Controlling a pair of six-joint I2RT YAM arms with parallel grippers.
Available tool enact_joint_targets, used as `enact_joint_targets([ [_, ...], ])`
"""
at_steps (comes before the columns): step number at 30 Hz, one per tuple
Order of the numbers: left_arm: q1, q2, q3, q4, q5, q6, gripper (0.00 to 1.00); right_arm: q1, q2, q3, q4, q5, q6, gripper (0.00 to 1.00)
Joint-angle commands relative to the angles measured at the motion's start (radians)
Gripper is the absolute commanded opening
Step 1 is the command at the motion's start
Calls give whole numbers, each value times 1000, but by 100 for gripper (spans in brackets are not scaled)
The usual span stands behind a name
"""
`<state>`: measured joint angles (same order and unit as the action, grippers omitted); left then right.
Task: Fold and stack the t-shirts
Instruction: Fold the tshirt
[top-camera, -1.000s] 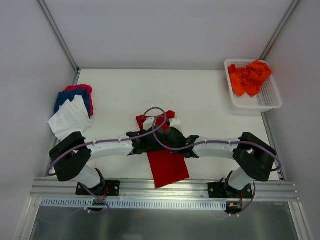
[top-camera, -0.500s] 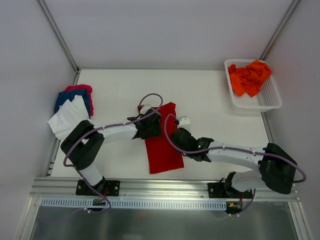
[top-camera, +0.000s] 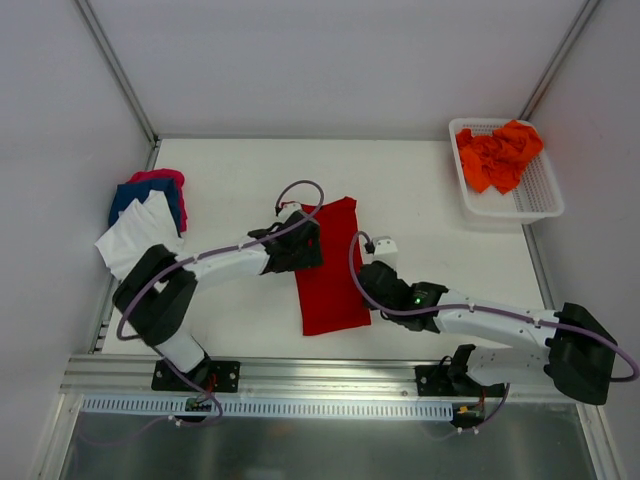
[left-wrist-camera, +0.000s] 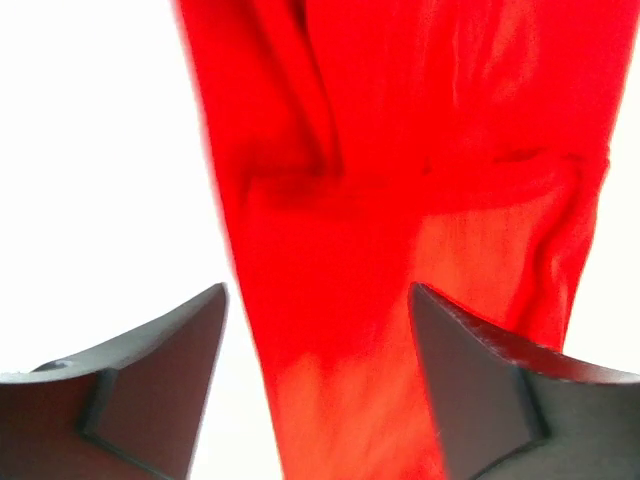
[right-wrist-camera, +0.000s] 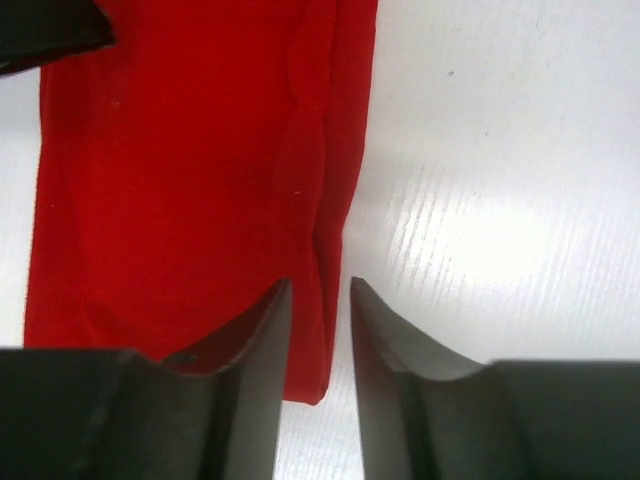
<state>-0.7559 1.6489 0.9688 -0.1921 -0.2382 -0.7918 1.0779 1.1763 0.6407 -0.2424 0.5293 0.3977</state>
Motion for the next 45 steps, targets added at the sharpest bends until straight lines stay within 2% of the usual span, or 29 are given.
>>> enact_joint_targets([
  [1,-69,-216,-42,-113,-134,11,86,5,-44,-42,24,-28,42,36],
  [2,-85,-263,-54,-137,-135,0,88,8,-47,-52,34,-44,47,39],
  [3,-109,-283,-70,-164,-128,-15,90,8,-44,-61,51,-54,55,49],
  [4,-124,-299,-111,-174,-124,-56,93,10,-40,-67,60,-61,70,52],
  [6,-160,-337,-175,-204,-145,-105,93,20,-30,-85,77,-75,84,55],
  [13,-324,-295,-266,-214,-112,-300,91,74,6,-108,98,-65,139,55],
  [17,-423,-224,-280,-211,-90,-374,88,94,0,-131,107,-51,170,55],
  [21,-482,-227,-283,-210,-75,-438,86,109,-20,-164,114,-42,200,56],
  [31,-551,-342,-386,-141,-43,-570,85,143,-115,-208,72,4,239,56],
  [38,-563,-397,-470,-46,-36,-613,81,151,-115,-217,81,5,254,56],
  [45,-563,-373,-541,160,0,-598,80,171,-110,-187,51,24,251,56],
])
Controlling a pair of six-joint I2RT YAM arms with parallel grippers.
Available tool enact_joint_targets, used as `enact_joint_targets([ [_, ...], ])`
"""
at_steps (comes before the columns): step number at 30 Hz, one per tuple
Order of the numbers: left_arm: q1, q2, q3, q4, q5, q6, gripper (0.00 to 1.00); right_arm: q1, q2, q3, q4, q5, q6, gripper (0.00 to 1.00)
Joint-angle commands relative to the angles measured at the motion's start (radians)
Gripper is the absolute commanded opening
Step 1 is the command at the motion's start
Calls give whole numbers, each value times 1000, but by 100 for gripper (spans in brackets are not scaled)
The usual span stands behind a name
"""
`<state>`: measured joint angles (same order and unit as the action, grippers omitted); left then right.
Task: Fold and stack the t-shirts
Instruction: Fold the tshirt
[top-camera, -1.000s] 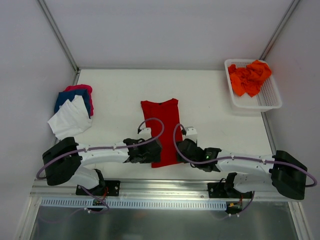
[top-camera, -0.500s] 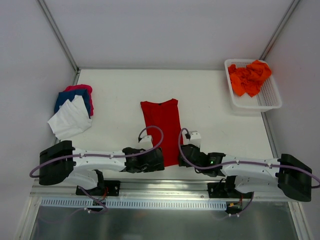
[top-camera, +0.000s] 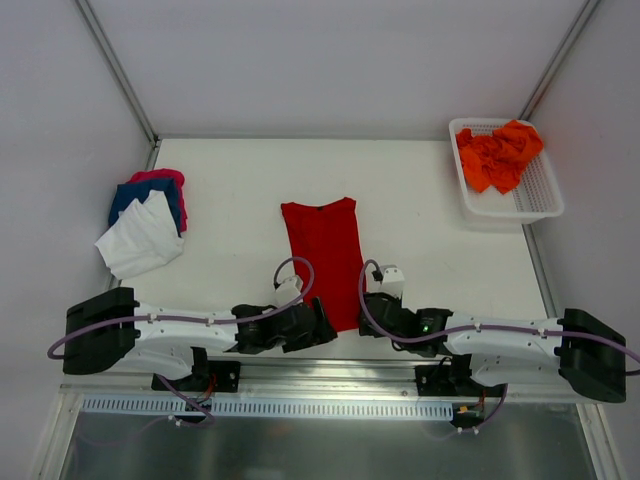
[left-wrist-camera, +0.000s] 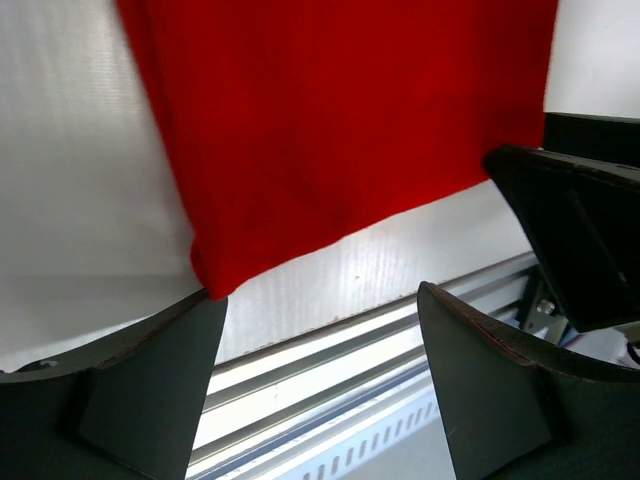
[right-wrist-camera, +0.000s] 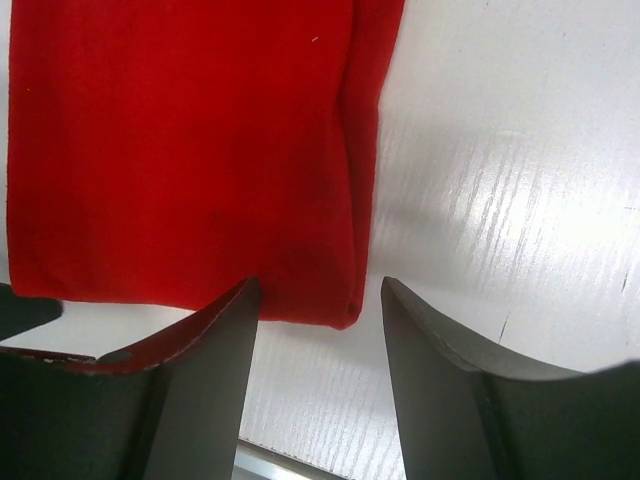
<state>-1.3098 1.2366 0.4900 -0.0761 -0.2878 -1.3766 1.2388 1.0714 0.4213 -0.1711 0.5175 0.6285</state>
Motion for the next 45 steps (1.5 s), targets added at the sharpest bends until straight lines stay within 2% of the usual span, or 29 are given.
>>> enact_joint_targets([
  [1,-9,52,-70,67,61,-13,79,11,-4,33,-21,36,22,55],
  [4,-9,75,-90,136,78,-18,79,16,1,30,-19,36,30,55],
  [12,-9,96,-70,127,101,-10,76,27,10,33,-28,36,42,55],
  [14,-9,95,-42,89,102,-7,75,30,7,33,-28,38,46,56],
  [19,-12,107,59,-158,58,-7,73,34,15,31,-25,39,56,56],
  [34,-12,130,48,-254,21,-53,72,37,15,43,-31,45,46,56],
  [45,-12,84,55,-415,-51,-84,72,39,10,43,-33,45,46,56],
])
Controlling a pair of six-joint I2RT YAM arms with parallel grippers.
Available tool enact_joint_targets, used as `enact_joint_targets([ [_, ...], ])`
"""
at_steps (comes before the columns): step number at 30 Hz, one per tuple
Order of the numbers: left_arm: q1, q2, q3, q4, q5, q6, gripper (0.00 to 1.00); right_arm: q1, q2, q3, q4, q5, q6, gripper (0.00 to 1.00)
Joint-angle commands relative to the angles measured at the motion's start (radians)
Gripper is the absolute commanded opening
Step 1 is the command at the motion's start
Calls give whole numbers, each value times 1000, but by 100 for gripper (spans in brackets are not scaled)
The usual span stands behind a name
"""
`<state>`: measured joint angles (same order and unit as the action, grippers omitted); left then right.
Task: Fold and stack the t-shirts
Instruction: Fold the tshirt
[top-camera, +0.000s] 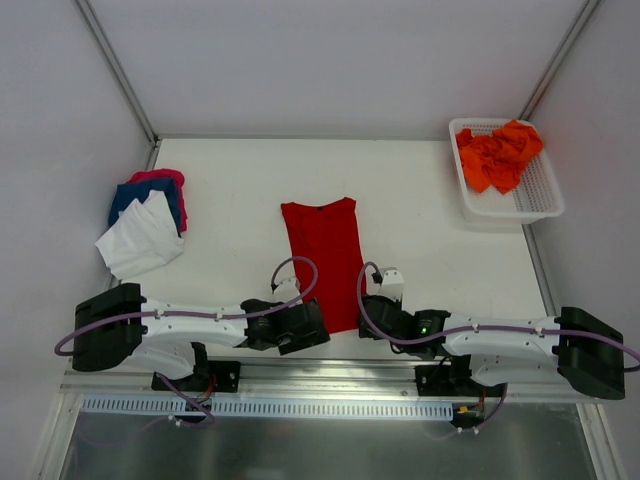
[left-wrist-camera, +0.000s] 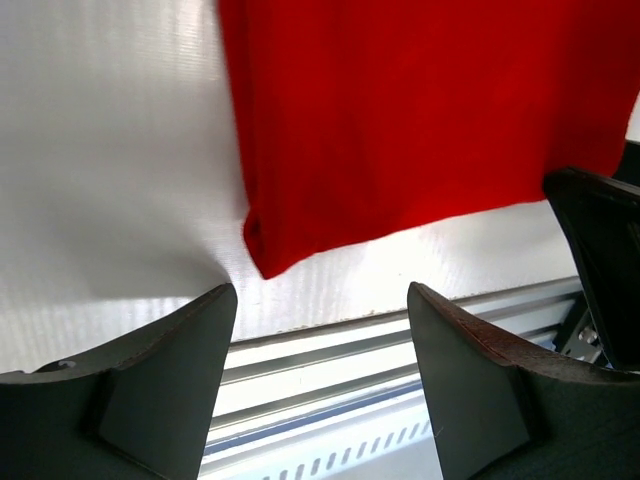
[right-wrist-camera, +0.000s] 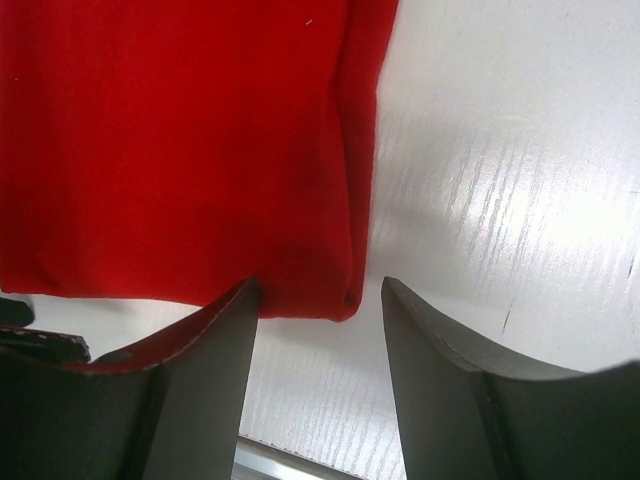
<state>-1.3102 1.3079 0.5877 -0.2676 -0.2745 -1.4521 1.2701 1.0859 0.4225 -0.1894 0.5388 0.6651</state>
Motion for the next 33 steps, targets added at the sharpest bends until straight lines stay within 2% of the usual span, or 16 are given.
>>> enact_joint_targets([
  [1,-12,8,-43,-232,-83,-13,73,6,-4,45,-16,24,10,56],
  [8,-11,5,-67,-190,-166,-2,76,14,-7,47,-12,24,5,56],
  [11,-1,-28,-132,-53,-147,32,76,17,-7,51,-18,24,5,56],
  [20,0,-94,-236,120,-107,25,76,23,-1,64,-19,29,1,56],
  [33,3,-10,-261,307,-37,42,75,34,16,71,-22,33,10,56],
])
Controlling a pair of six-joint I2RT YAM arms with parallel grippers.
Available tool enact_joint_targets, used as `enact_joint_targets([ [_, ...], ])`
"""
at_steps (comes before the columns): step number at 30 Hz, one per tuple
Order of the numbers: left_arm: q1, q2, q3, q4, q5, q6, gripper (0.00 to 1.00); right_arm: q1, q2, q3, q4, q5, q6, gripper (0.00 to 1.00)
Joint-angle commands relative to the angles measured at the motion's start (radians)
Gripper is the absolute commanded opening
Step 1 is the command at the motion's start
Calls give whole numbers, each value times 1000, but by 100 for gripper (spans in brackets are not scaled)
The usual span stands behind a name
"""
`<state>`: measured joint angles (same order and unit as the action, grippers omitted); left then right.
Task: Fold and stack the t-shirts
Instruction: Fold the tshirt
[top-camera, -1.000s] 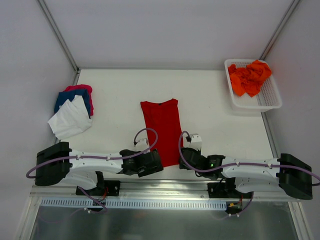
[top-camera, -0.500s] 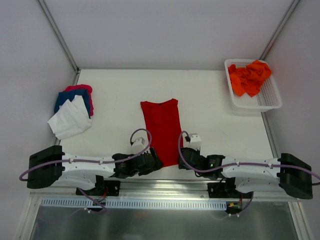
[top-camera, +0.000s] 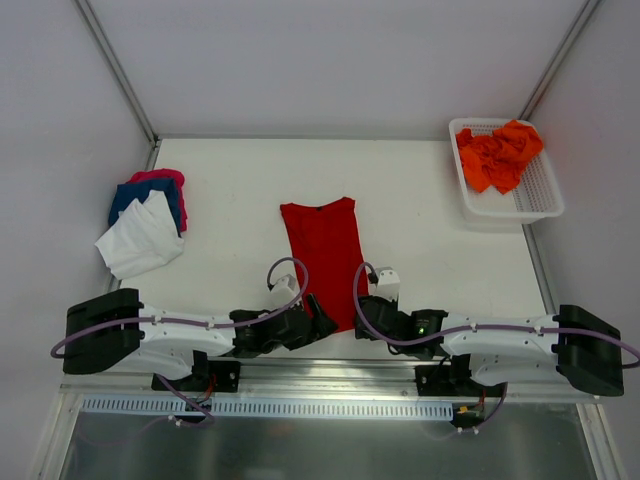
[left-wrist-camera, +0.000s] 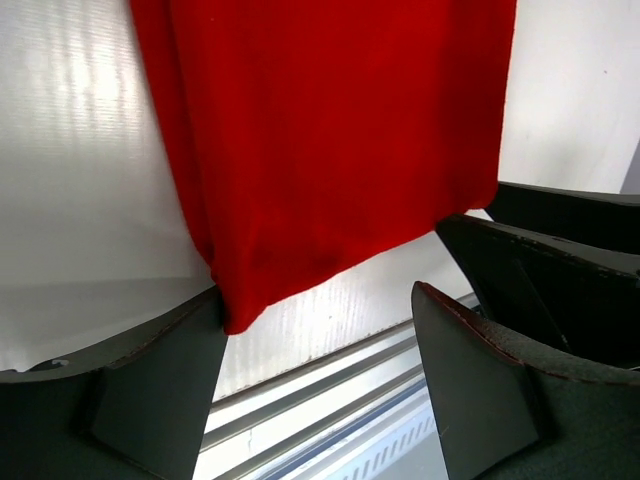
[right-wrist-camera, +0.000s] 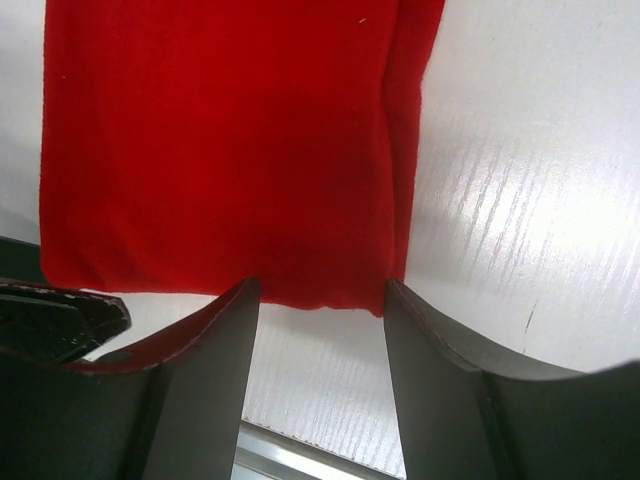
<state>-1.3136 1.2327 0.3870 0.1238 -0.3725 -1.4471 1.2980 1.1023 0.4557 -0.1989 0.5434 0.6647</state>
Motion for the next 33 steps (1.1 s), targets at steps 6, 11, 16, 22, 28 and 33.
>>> enact_joint_targets([
  [6,8,94,-39,-117,76,28,48,6,-9,31,-22,36,18,56],
  [11,11,106,21,-246,63,24,12,7,-10,24,-22,40,23,56],
  [16,10,125,47,-288,61,30,0,7,-7,24,-40,50,35,56],
  [22,10,131,55,-300,64,34,0,9,1,20,-83,69,64,56],
  [28,10,128,59,-312,61,40,0,7,45,17,-70,66,76,56],
  [33,10,125,58,-319,61,39,0,7,94,8,-28,46,91,56],
])
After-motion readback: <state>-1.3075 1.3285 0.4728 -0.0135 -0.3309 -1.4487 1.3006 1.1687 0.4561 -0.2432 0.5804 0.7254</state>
